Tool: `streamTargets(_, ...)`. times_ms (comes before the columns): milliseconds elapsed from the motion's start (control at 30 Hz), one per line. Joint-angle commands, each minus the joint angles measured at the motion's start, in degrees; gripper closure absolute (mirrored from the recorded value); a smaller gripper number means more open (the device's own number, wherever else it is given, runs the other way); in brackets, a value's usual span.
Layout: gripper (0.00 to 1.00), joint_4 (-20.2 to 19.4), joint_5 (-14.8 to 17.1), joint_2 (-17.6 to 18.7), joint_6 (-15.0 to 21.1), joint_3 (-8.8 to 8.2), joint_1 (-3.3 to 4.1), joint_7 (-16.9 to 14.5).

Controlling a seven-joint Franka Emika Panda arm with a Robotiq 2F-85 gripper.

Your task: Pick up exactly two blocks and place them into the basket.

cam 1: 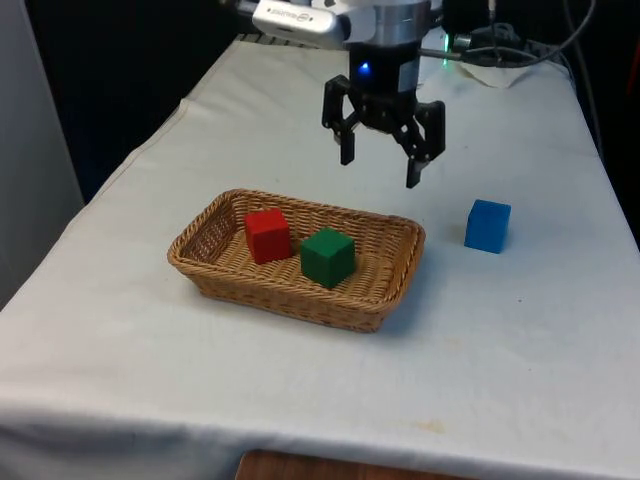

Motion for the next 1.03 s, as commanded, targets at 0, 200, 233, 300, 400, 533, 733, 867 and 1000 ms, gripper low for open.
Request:
streamTargets(0,0.0,-0.5,-0.3,-0.5,-0.2,-0.34,0.69,0.3)
streamTargets(200,0.0,-0.2,-0.3,-1.0,-0.8,-0.29,1.32,0.2)
streamTargets(233,0.0,-0.1,-0.3,-1.0,-0.9,-0.23,1.38,0.2)
streamTargets(300,0.0,0.1,-0.3,-1.1,-1.0,-0.17,1.49,0.1)
streamTargets(400,0.0,0.3,-0.3,-1.2,-1.3,0.0,1.66,-0.1)
streamTargets(533,0.0,0.8,-0.3,-1.2,-1.8,0.11,1.72,-0.7)
streamTargets(733,0.0,1.6,-0.3,-1.4,-2.9,0.06,1.78,-1.9)
streamTargets(867,0.0,2.1,-0.3,-1.5,-3.4,0.0,1.78,-2.9)
streamTargets(1000,0.0,2.5,-0.1,-1.3,-3.4,0.11,1.6,-3.4)
